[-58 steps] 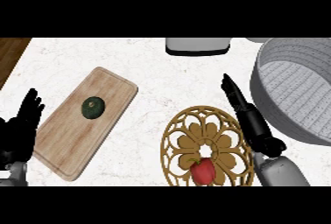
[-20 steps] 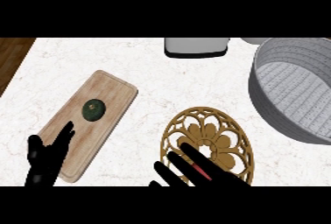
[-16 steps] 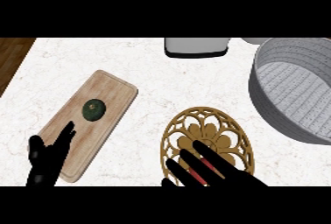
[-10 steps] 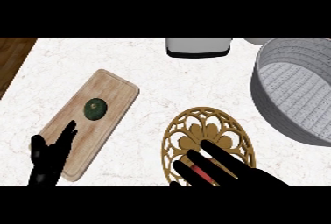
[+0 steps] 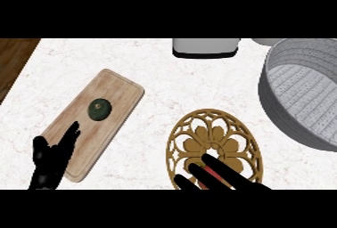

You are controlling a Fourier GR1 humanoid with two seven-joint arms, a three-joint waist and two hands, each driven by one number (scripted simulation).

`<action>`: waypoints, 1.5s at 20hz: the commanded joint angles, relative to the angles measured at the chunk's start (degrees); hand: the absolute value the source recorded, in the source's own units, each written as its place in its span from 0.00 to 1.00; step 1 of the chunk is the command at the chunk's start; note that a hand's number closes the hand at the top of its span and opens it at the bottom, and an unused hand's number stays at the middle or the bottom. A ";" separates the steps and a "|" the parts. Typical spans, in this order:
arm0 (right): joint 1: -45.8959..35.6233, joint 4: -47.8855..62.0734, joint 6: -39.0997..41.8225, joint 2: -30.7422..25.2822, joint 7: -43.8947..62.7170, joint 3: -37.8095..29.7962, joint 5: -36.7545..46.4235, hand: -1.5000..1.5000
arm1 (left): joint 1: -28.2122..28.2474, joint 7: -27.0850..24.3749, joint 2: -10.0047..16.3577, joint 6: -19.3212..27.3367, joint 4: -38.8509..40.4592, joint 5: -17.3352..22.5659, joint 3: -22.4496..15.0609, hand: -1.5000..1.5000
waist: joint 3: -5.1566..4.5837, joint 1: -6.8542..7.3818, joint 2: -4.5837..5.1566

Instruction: Pick the bell pepper from the placemat and place it in the basket

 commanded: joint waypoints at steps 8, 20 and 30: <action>2.33 8.98 0.31 3.65 -4.83 7.24 17.62 0.00 | 0.84 1.24 -1.11 -2.30 3.89 -0.44 0.36 0.50 | -0.39 1.11 0.88; 11.26 15.04 -11.84 -1.05 -20.46 13.91 35.26 0.00 | 0.12 5.05 -1.97 -1.29 0.74 -2.31 0.92 0.50 | -0.33 0.89 0.74; 14.08 24.17 -19.55 1.72 -27.88 16.80 44.98 0.00 | 0.39 3.38 -4.67 -1.78 2.61 -3.53 1.46 0.50 | -0.41 0.81 0.69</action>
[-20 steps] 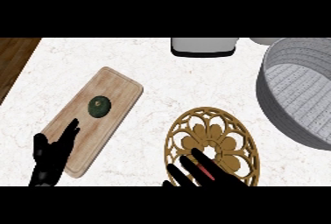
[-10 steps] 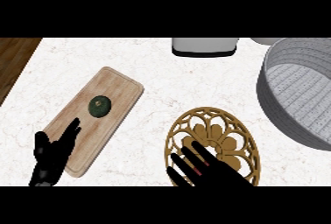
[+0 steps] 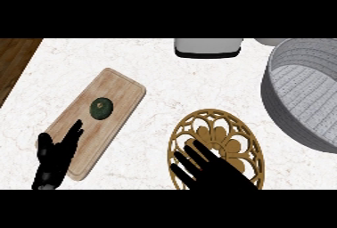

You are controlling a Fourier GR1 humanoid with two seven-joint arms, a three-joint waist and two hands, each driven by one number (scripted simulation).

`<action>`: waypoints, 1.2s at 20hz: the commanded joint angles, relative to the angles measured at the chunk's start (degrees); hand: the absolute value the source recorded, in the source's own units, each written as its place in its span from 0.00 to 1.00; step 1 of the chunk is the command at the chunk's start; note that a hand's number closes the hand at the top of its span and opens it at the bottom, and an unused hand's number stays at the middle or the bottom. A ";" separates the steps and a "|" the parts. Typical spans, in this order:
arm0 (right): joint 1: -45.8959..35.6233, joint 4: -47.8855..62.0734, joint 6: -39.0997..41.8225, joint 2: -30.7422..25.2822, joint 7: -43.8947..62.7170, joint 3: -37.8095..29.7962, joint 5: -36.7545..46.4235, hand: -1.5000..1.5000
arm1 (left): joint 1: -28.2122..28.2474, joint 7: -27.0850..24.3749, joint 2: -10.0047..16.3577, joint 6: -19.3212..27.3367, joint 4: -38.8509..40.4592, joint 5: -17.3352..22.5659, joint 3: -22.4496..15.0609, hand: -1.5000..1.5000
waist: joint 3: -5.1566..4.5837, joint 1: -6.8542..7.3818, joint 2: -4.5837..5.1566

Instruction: Pick the bell pepper from the placemat and place it in the basket

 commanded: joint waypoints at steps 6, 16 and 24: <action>6.00 4.74 -7.69 0.14 -6.08 4.37 8.93 0.00 | 0.44 2.18 1.01 -2.70 3.69 1.34 3.21 0.50 | -0.64 -0.40 0.35; 6.41 12.33 -5.88 2.02 -6.54 3.58 15.22 0.00 | 1.41 4.53 -2.78 0.39 0.27 -2.79 0.37 0.50 | -0.64 -0.26 0.33; 6.29 17.54 -8.11 6.57 -10.55 1.37 17.40 0.00 | 2.00 1.81 -2.82 -2.20 2.64 -2.58 2.41 0.50 | -0.66 -0.13 0.37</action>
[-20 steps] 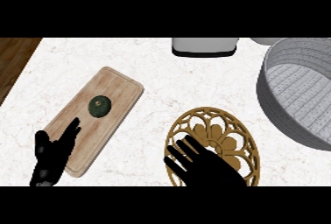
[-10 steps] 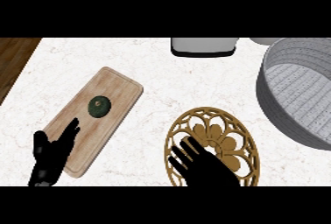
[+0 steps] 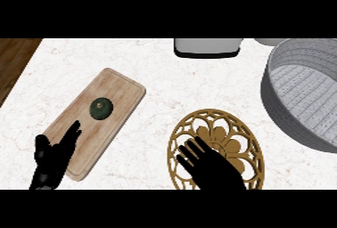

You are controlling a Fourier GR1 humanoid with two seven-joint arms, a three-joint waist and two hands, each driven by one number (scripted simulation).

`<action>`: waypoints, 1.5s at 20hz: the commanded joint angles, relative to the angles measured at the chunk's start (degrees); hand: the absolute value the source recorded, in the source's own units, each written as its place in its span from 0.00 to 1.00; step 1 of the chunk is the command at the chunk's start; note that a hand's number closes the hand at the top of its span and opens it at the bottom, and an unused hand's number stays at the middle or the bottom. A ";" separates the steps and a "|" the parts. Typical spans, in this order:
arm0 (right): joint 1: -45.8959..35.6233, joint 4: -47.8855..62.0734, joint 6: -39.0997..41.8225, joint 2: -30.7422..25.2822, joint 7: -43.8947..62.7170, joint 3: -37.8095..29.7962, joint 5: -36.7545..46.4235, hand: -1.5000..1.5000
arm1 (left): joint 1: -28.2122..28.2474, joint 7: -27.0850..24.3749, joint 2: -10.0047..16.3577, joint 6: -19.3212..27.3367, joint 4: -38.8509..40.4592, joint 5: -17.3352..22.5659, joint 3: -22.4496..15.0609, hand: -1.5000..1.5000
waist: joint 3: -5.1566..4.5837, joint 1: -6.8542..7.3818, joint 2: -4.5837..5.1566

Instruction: Pick the bell pepper from the placemat and place it in the basket

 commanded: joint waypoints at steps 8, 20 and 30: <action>1.18 6.16 -3.70 2.32 -5.55 -1.48 4.64 1.00 | 1.30 0.80 -1.63 -2.03 3.62 -0.34 0.42 0.50 | -0.63 -0.02 0.43; 5.75 8.91 -12.07 2.41 -6.30 0.26 13.32 1.00 | 3.01 3.76 -1.64 -1.52 -0.66 -1.59 1.00 0.50 | -0.59 -0.09 0.34; 25.04 -4.76 -20.55 2.83 10.06 -17.83 3.59 1.00 | 2.56 3.83 -2.38 -0.64 1.05 -1.44 2.10 0.50 | -0.65 -1.94 0.19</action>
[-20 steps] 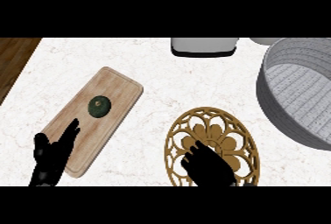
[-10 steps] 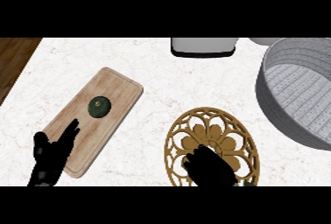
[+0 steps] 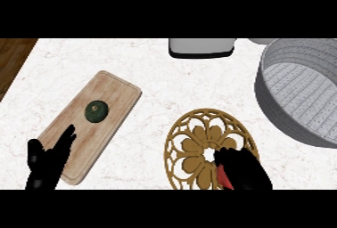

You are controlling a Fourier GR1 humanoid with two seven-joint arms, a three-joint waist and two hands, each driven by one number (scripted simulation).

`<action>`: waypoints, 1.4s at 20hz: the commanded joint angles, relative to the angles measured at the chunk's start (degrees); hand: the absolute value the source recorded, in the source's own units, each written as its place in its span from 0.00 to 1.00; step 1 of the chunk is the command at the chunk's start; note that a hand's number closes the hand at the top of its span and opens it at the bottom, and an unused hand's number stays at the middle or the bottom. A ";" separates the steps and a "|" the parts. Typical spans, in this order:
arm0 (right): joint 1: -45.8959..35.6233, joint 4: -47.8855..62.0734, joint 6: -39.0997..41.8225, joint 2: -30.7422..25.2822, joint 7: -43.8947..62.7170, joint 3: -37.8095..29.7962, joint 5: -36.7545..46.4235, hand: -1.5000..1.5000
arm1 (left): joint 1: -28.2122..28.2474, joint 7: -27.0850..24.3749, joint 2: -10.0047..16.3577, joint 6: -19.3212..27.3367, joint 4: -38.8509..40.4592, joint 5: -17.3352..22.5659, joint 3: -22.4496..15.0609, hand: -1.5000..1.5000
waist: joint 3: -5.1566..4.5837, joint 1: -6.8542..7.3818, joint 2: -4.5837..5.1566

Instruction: Pick the bell pepper from the placemat and place it in the basket

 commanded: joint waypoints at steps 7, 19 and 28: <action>10.54 -20.92 -14.19 13.16 0.54 -9.99 -20.52 1.00 | 2.65 1.08 -1.70 0.81 1.76 -0.58 -0.76 0.50 | -0.32 -1.11 0.48; -0.80 -42.25 -1.79 6.67 19.41 -39.50 -38.59 1.00 | 0.53 2.14 -1.65 0.51 1.62 -2.10 -1.28 0.50 | -0.58 1.10 0.75; -24.02 -27.63 5.39 -4.52 30.66 -60.21 -53.92 1.00 | 0.68 1.57 -2.08 -0.46 1.25 -2.04 -1.11 0.50 | -0.58 1.77 0.68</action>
